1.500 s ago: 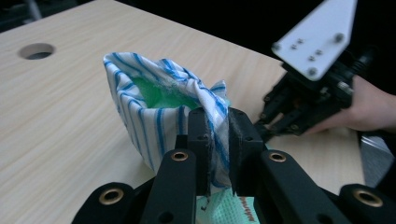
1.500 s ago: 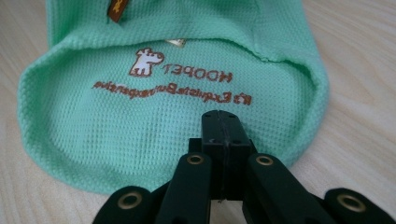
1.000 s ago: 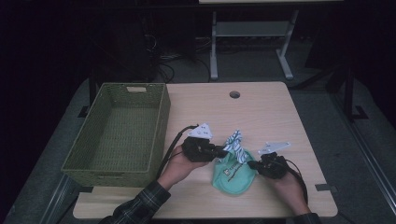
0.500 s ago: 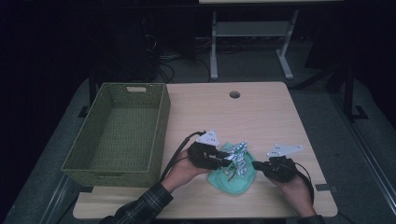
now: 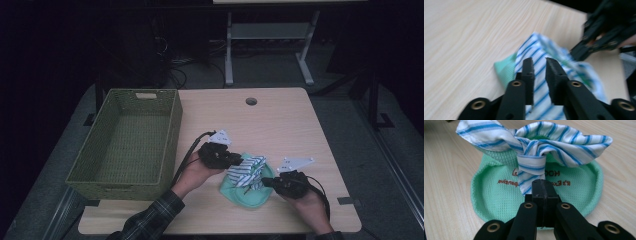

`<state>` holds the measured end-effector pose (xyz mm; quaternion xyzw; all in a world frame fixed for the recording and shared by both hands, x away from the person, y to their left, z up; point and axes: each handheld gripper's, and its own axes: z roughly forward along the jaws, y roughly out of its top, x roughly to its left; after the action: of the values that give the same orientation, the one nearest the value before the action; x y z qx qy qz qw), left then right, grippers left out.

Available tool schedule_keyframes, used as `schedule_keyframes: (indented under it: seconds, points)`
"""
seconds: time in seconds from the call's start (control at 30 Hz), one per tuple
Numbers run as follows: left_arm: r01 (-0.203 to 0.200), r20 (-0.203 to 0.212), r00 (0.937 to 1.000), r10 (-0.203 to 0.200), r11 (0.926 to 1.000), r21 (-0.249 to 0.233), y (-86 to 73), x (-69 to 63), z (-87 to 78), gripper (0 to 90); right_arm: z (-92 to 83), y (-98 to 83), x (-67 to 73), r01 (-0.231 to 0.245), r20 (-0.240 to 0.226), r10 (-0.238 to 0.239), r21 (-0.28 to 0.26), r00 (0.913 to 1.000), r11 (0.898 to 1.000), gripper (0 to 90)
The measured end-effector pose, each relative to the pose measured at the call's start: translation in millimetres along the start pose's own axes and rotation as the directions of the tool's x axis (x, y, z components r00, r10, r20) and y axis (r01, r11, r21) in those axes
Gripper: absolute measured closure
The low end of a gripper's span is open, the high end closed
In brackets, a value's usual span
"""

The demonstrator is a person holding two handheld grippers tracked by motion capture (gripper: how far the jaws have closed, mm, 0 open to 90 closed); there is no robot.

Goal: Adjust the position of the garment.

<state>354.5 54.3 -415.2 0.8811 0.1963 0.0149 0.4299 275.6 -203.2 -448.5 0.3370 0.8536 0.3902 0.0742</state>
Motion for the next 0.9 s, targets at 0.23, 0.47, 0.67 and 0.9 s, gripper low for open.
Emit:
schedule_keyframes:
  seconds: [0.23,0.47,0.67,0.9]
  points:
    - [-0.016,0.025,0.9996,0.015,0.9989,0.044,-4.9,-1.6,22.3,83.8,5.4,-1.0,-0.2,-0.002,-0.015,0.002,0.014,0.9999,1.000,89.8]
    - [-0.038,0.114,0.9930,0.034,0.9985,0.038,1.4,-20.3,27.6,84.8,5.4,0.5,2.3,0.009,-0.028,-0.009,0.000,0.9996,1.000,89.7]
    - [-0.052,0.157,0.9864,0.050,0.9985,0.013,7.8,-32.4,28.5,85.6,1.3,1.3,2.7,0.014,-0.025,-0.015,-0.029,0.9996,0.999,89.7]
    - [-0.050,0.191,0.9802,0.053,0.9985,-0.021,16.1,-38.6,29.4,85.9,-11.0,0.4,1.3,0.002,-0.018,-0.004,-0.068,0.9998,0.998,89.7]
